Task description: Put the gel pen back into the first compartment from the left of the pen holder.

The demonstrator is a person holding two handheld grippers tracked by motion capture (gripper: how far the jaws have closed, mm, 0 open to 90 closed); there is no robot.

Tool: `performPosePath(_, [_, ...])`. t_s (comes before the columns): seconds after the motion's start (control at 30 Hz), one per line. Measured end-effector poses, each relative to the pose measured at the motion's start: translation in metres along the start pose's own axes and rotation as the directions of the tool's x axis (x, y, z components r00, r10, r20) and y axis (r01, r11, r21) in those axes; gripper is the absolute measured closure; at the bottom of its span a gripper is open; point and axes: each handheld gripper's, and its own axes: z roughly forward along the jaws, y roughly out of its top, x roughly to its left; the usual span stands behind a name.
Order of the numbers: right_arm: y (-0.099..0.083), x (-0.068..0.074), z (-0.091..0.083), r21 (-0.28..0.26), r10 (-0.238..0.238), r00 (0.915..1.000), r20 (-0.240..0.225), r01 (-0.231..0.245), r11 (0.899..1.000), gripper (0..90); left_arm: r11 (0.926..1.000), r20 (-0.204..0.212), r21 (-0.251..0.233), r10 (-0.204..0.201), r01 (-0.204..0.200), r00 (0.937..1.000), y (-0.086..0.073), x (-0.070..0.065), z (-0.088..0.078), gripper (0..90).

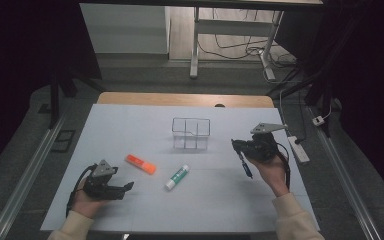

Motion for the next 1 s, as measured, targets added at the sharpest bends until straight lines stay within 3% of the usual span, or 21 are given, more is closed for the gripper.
performPosePath(0.57, [0.003, 0.007, -0.002, -0.111, -0.001, 0.9995, -0.032, -0.002, 0.994, 79.5, 1.0, 0.001, -0.002, 0.0, 0.0, 1.0, 0.0, -0.001, 0.0, 16.9])
performPosePath(1.0, [0.009, 0.013, -0.001, -0.194, -0.002, 0.997, -0.077, -0.013, 0.981, 79.5, 1.0, 0.004, -0.006, -0.003, 0.003, 1.0, 0.001, -0.001, -0.001, 16.9])
